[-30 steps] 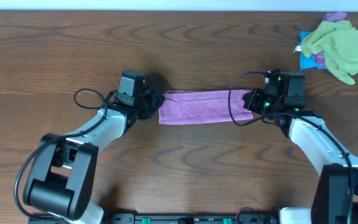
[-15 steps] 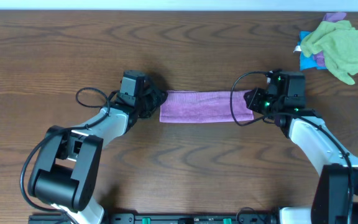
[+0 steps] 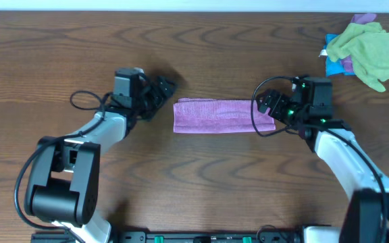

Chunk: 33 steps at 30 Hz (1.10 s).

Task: Fold the cloth
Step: 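Press the folded edge down and open both grippers, then move the left gripper to the folded strip's left end and grasp it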

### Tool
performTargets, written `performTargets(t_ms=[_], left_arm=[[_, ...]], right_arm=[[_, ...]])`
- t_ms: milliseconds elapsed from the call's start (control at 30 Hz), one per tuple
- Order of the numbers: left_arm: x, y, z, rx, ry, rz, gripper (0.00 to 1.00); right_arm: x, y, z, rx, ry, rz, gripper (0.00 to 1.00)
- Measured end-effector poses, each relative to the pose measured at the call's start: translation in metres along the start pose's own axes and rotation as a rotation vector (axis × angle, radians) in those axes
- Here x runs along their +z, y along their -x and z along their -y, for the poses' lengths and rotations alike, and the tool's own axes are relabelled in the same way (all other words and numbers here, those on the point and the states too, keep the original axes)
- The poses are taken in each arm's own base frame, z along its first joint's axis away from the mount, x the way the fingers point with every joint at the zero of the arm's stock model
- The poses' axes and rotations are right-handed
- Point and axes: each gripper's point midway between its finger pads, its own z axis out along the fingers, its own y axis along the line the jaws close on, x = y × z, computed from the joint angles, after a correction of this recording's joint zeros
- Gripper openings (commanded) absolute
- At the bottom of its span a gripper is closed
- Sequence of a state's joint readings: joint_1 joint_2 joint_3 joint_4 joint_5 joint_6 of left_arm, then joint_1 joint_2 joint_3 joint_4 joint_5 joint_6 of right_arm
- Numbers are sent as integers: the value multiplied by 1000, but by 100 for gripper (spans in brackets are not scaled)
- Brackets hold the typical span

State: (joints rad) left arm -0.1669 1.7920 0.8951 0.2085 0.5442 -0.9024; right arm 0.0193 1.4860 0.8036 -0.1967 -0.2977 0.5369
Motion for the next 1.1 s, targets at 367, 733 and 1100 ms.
performTargets(t_ms=[367, 733, 1100], left_arm=[[-41, -17, 17, 124, 186, -181, 99], [-23, -51, 52, 378, 220, -176, 6], [3, -64, 53, 384, 275, -125, 6]], right_arm=[[-51, -50, 13, 259, -126, -159, 99], [-55, -66, 21, 300, -170, -216, 99], [-51, -61, 23, 290, -171, -182, 99]])
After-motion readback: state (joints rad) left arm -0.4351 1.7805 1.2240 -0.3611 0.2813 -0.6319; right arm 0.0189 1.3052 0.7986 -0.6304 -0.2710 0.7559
